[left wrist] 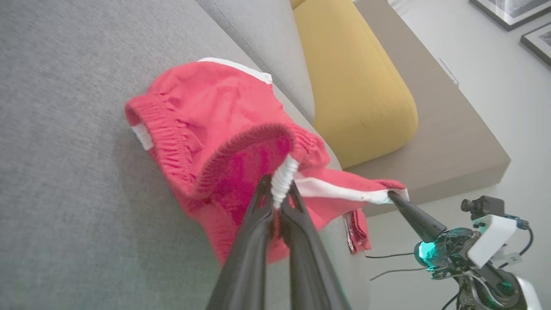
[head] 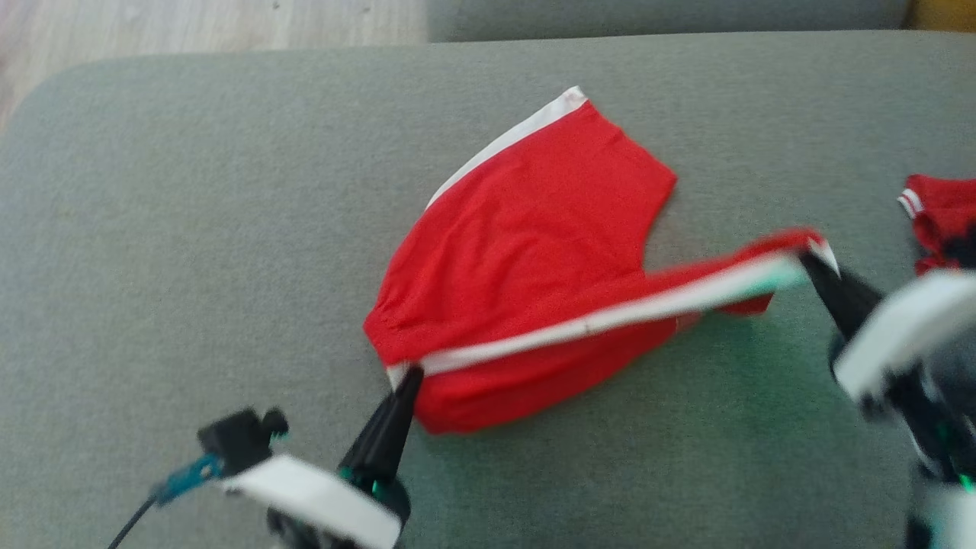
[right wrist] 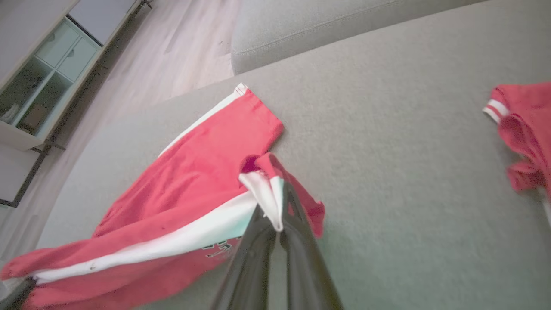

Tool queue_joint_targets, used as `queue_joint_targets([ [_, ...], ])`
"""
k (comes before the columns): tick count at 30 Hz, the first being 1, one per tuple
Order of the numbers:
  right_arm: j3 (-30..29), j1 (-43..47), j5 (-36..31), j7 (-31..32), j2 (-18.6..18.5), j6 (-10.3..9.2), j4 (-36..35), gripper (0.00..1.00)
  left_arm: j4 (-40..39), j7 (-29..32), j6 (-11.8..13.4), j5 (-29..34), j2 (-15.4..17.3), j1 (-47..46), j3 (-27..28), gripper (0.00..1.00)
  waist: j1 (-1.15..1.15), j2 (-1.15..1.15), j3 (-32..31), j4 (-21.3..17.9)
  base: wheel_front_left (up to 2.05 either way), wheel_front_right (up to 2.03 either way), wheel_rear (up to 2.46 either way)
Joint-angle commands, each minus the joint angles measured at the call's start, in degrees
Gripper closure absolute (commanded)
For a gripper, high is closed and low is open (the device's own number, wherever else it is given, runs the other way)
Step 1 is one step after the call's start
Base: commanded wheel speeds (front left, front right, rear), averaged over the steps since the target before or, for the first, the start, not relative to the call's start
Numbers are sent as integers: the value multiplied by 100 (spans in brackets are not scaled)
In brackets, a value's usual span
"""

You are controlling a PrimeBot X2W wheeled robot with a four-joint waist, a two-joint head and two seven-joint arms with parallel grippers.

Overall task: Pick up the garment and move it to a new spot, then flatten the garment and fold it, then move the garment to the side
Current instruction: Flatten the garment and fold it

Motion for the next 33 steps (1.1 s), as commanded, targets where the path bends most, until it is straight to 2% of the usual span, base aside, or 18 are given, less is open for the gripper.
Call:
queue_joint_targets([
  [1,216,-635,27,-189,-65,39,98,100,106,-68,-65,-10,-102,-417,236,100,-1,0,90,120,0,0,0],
  [5,433,-1721,-10,-685,-65,39,1124,100,1005,-60,-198,92,-533,-1007,200,100,-1,0,297,376,0,0,0],
  [6,433,-1721,-10,-685,-65,39,1124,100,1005,-60,-198,92,-533,-1007,200,100,-1,0,297,376,0,0,0],
  [13,771,-3026,-619,-970,-65,39,2633,100,2424,-459,-480,294,-1309,-1879,307,100,-1,0,713,836,0,0,0],
  [22,812,-4120,-1250,-1745,-65,39,3978,100,3687,-811,-864,385,-1998,-2598,557,100,-1,0,1195,1164,0,0,0],
  [23,774,-4194,-1270,-1812,-65,39,4128,100,3776,-820,-912,381,-2042,-2646,545,94,-1,0,1227,1181,0,0,0],
  [24,750,-4252,-1297,-1874,-65,39,4271,72,3856,-826,-954,377,-2079,-2688,523,51,-1,0,1248,1196,0,0,0],
  [25,721,-4298,-1337,-1924,-65,39,4412,0,3931,-828,-991,374,-2110,-2724,486,0,-1,0,1267,1206,0,0,0],
  [33,981,-4448,-1132,-2387,-153,39,4952,0,4101,-884,-1161,488,-2174,-2715,272,0,-1,0,1127,1151,0,0,0],
])
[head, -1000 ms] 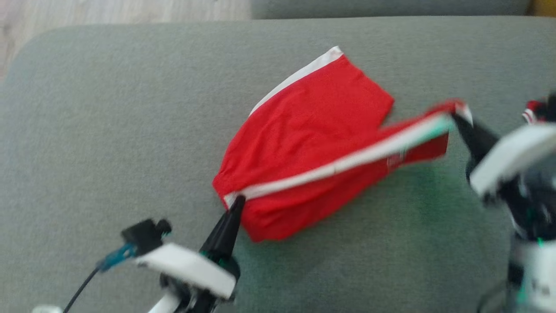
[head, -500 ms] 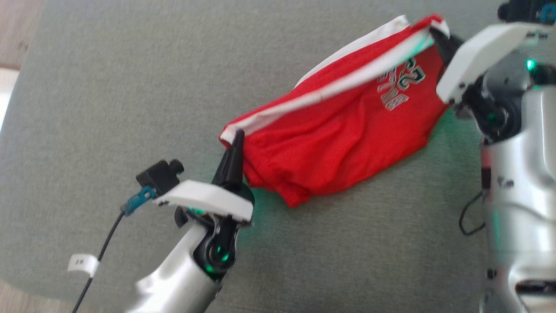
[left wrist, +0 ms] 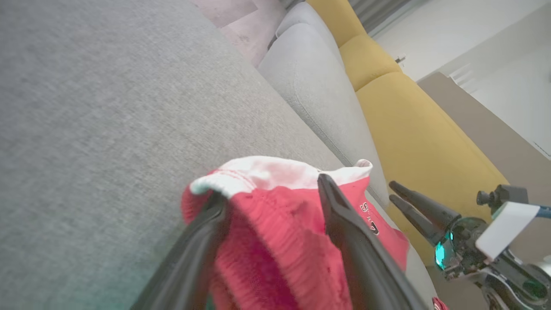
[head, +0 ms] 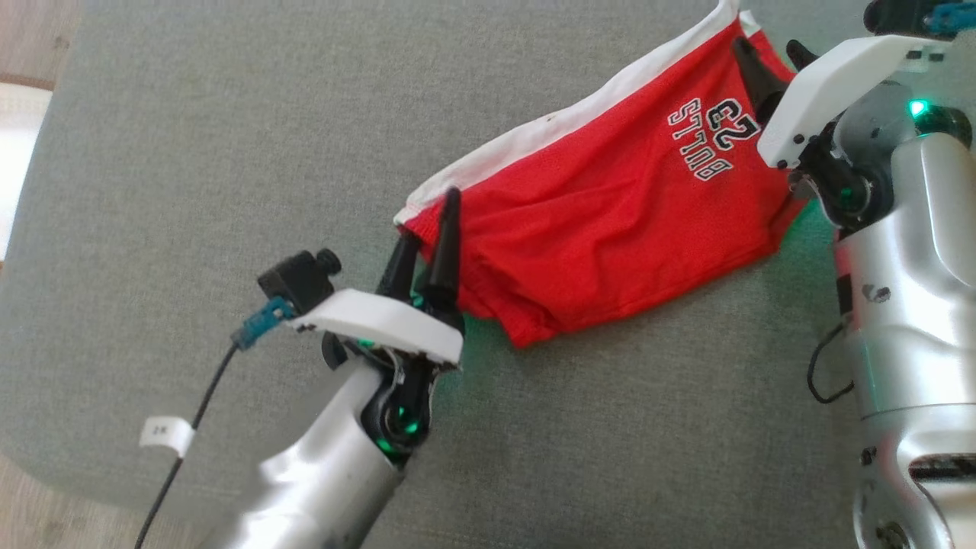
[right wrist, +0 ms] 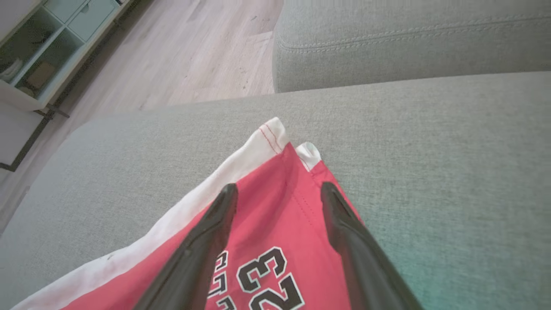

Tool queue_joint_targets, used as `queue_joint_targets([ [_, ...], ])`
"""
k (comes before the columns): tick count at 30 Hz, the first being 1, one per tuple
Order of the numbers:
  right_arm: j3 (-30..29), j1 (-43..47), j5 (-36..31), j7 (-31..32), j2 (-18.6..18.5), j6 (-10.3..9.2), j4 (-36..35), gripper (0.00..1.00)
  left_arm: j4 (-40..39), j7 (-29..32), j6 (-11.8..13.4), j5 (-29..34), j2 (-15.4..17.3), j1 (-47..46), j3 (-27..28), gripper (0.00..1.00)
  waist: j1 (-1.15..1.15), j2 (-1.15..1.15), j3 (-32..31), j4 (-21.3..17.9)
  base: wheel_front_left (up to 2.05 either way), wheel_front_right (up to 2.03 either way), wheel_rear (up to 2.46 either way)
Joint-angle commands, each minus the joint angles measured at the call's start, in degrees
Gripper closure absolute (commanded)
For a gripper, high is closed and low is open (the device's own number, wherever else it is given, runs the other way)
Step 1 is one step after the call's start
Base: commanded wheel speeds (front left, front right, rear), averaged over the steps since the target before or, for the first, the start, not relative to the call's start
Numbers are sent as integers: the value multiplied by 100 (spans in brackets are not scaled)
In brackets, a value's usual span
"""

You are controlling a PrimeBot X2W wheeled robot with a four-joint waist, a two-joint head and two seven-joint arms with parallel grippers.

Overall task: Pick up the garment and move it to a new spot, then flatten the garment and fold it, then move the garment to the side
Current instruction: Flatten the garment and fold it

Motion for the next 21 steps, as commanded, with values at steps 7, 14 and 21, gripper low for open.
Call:
queue_joint_targets([
  [7,749,79,562,-10,-379,39,-207,0,-585,-67,-82,290,542,702,-121,0,0,0,-566,-216,0,0,0],
  [14,1042,471,875,-106,-634,39,-327,0,-1093,-83,424,924,1337,1145,-120,0,0,0,-934,-343,0,0,0],
  [21,1189,505,897,-322,-826,39,-404,0,-1550,-93,859,2631,1276,1026,1342,0,0,0,-762,-252,0,0,0],
])
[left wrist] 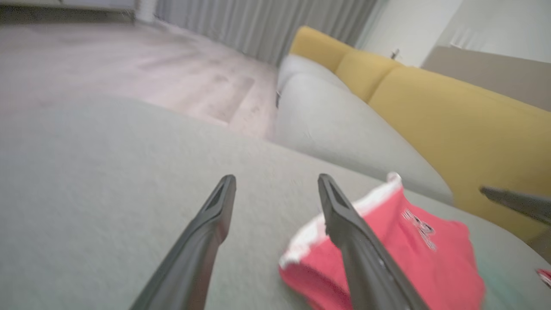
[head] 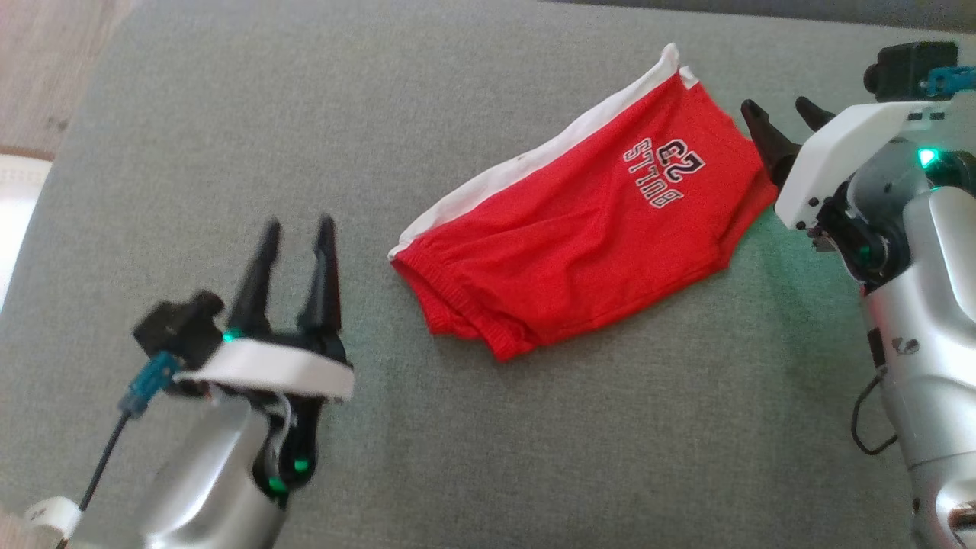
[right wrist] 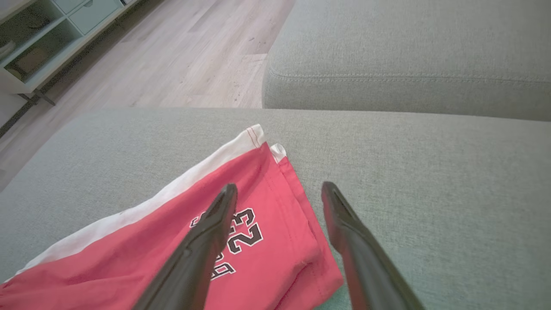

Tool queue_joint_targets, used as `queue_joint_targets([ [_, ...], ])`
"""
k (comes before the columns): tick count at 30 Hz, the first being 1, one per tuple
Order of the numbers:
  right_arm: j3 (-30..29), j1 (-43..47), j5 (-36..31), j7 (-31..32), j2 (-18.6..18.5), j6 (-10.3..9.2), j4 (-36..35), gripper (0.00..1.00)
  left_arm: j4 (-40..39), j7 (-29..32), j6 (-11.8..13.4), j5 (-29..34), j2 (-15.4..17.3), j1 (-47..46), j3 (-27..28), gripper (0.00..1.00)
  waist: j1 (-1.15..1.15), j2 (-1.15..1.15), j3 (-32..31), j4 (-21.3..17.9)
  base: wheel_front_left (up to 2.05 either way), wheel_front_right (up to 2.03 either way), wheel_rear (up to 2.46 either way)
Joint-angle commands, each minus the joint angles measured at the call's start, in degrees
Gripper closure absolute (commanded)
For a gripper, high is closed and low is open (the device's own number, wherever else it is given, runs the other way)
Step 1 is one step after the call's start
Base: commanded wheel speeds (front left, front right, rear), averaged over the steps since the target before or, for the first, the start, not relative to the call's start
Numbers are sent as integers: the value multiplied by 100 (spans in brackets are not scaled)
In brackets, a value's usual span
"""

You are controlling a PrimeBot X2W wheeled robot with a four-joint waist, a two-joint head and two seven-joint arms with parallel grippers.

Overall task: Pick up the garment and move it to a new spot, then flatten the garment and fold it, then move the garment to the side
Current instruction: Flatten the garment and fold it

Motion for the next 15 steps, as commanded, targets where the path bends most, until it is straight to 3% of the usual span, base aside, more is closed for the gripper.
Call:
queue_joint_targets([
  [1,66,-187,13,-73,11,40,-168,0,-193,-59,-25,279,-22,-265,398,0,0,0,120,50,0,0,0],
  [4,-11,-350,-81,-156,25,40,26,0,-146,-60,-195,1059,-261,-350,777,0,0,0,301,71,0,0,0],
  [8,-130,-613,-249,-211,95,40,418,0,175,-60,-499,1770,-372,-502,853,0,0,0,520,135,0,0,0],
  [15,-182,-936,-552,-118,129,40,1083,0,465,-61,-779,2213,-650,-629,1075,0,0,0,787,345,0,0,0],
])
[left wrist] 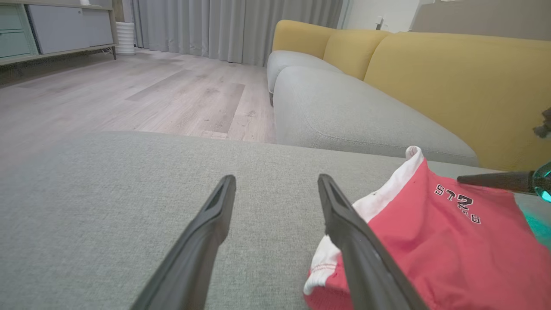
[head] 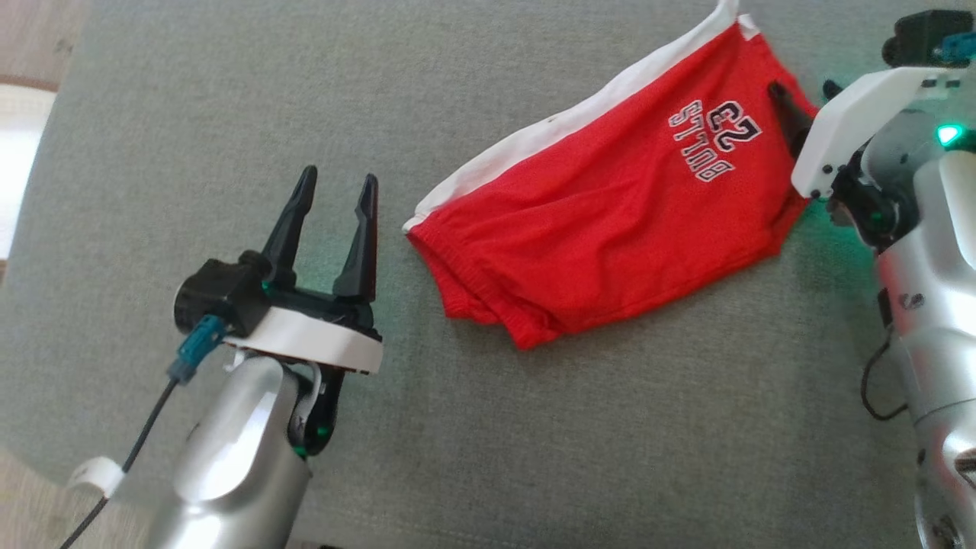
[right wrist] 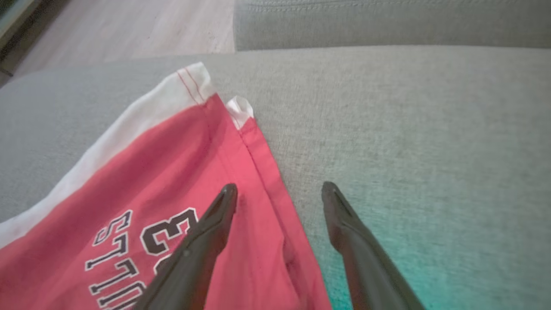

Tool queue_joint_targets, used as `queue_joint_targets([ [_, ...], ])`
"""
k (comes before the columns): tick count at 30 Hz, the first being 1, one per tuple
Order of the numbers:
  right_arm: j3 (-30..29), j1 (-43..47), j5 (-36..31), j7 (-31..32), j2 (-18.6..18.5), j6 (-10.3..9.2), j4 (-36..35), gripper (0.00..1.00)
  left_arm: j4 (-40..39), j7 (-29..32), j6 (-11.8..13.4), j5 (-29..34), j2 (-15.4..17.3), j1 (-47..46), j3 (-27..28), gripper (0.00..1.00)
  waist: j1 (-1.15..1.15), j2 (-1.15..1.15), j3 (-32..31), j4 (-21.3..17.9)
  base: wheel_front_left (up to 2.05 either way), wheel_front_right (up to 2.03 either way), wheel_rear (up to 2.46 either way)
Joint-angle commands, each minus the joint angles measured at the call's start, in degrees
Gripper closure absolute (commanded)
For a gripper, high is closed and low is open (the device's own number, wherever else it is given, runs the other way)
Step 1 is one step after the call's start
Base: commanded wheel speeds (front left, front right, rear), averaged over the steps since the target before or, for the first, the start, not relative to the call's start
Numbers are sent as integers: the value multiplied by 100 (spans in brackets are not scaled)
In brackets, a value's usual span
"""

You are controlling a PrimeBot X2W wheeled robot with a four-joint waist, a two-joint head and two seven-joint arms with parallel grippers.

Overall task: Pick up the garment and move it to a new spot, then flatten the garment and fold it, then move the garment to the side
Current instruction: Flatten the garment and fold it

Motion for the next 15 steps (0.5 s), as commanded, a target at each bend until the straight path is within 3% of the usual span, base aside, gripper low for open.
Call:
queue_joint_targets([
  [1,80,-162,-75,75,98,40,-75,0,-85,-54,-37,61,77,-134,249,0,-1,0,60,77,0,0,0],
  [5,270,-122,-161,515,160,40,278,0,12,-54,-111,171,-13,-71,347,0,-1,0,55,123,0,0,0],
  [6,330,-107,-122,615,188,40,311,5,34,-54,-123,190,-27,-61,373,0,-1,0,47,121,0,0,0],
  [8,489,-73,-36,724,217,40,279,100,75,-54,-142,217,-41,-34,428,0,-1,0,16,86,0,0,0],
  [15,604,261,320,387,87,40,-164,100,81,-54,-170,261,29,228,720,0,-1,0,-355,-287,0,0,0],
])
